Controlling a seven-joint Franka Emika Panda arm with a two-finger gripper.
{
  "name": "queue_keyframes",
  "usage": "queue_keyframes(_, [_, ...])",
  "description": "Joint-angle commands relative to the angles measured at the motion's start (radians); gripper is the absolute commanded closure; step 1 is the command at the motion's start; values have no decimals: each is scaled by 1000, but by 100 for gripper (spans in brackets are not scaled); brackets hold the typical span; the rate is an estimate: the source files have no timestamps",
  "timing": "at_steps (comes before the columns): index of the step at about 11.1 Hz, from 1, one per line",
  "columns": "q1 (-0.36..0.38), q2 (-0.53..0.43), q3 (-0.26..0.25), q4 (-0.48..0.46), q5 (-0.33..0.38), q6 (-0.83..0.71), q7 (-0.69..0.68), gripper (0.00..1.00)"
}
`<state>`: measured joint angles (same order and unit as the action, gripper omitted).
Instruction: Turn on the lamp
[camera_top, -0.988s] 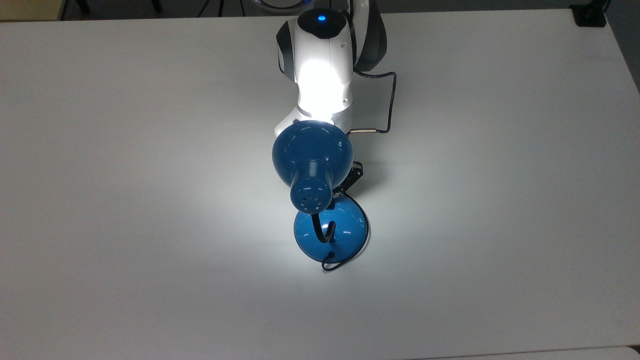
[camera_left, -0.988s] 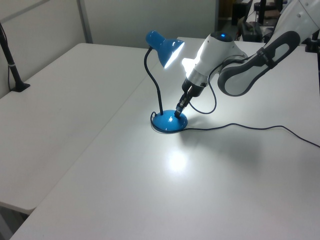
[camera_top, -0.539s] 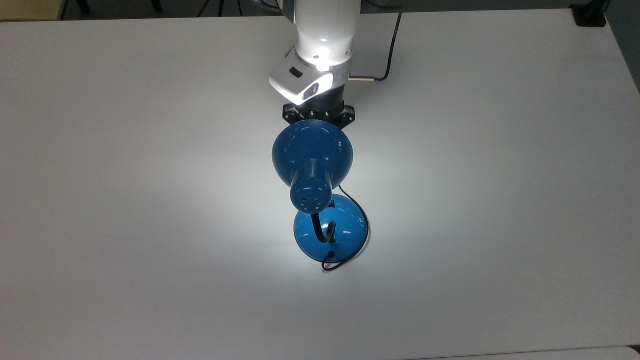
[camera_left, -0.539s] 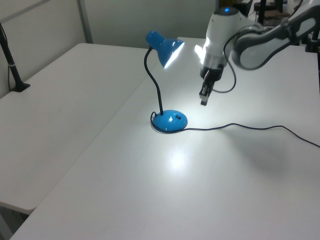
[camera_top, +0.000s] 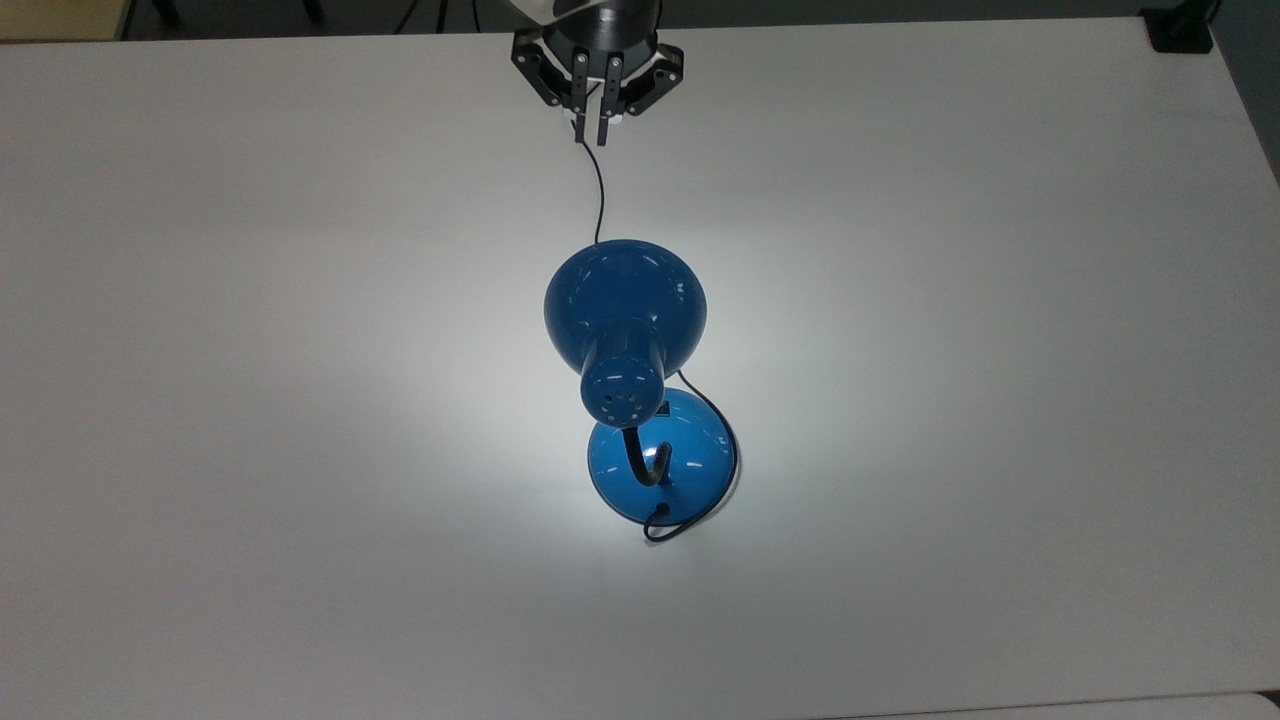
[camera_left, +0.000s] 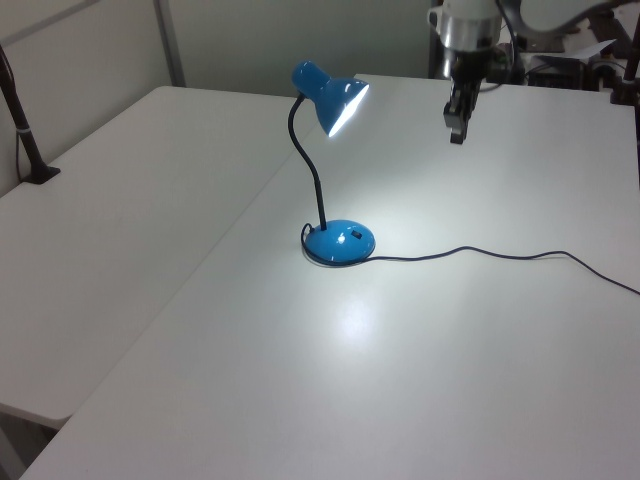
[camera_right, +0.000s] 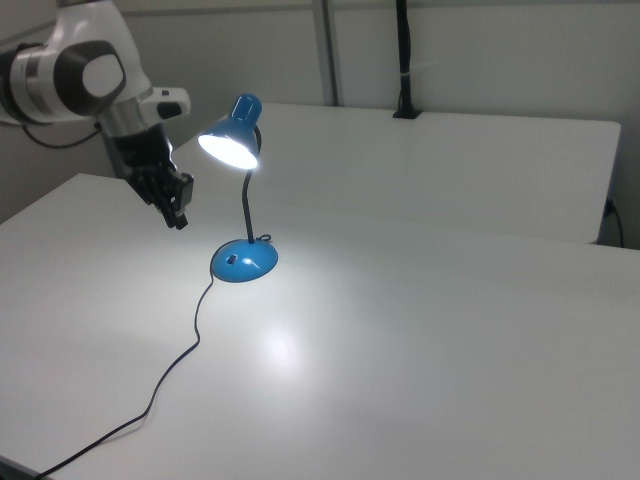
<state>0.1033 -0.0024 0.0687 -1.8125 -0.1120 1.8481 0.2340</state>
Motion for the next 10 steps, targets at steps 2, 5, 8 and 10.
queue_keyframes(2, [-75, 7, -10, 136, 72, -162, -102, 0])
queue_keyframes(5, [-88, 2, -12, 177, 72, -237, -102, 0])
queue_keyframes(8, [-89, -4, -10, 179, 60, -237, -105, 0])
queue_keyframes(10, [-91, -4, -12, 186, 58, -239, -107, 0])
